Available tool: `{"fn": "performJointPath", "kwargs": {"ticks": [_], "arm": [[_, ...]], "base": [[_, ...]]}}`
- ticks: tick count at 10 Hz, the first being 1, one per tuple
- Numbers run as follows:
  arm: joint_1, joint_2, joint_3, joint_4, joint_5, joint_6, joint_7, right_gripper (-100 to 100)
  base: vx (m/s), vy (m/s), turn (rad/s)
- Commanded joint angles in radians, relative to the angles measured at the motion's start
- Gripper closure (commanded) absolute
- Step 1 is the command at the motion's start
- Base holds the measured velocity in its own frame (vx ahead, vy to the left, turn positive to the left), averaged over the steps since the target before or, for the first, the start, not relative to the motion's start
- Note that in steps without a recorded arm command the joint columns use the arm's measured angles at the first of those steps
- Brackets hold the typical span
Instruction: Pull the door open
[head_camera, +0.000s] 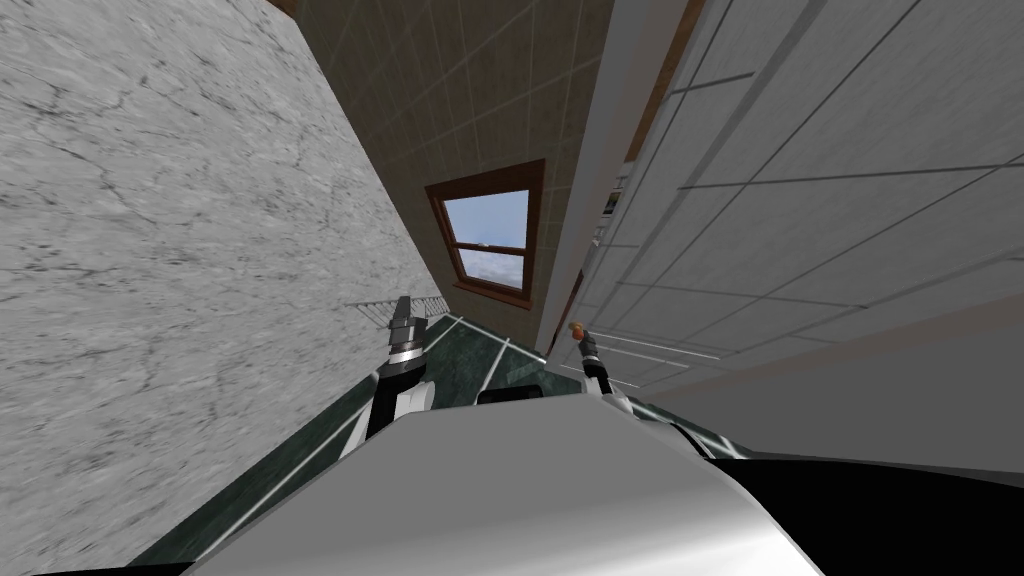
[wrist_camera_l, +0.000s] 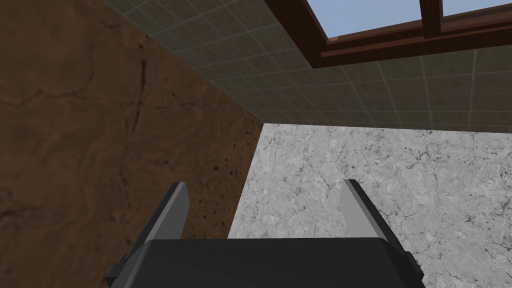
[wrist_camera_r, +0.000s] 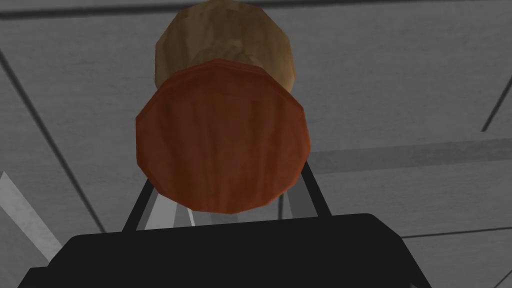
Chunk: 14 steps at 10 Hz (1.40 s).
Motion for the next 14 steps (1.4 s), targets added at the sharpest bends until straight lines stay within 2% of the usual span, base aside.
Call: {"fn": "performJointPath", "kwargs": {"ticks": [1,7,8,10,11,13,14], "arm": [[-0.006,0.005,0.010,-0.001,-0.004,-0.003,-0.034,100],[-0.009,0.007,0.041,-0.008,-0.052,0.004,-0.194,100],[-0.009,0.007,0.041,-0.008,-0.052,0.004,-0.201,100],[-0.010,0.007,0.056,-0.012,-0.076,0.007,-0.265,100],[-0.010,0.007,0.056,-0.012,-0.076,0.007,-0.284,100],[-0.010,0.007,0.056,-0.012,-0.076,0.007,-0.284,100],[-0.011,0.008,0.063,-0.013,-0.087,0.009,-0.326,100]], "base": [[-0.034,-0.010,0.013],[-0.045,-0.014,0.036],[-0.033,-0.014,0.026],[-0.047,-0.018,0.046],[-0.046,-0.017,0.032],[-0.009,0.002,0.000],[-0.023,-0.006,0.023]]}}
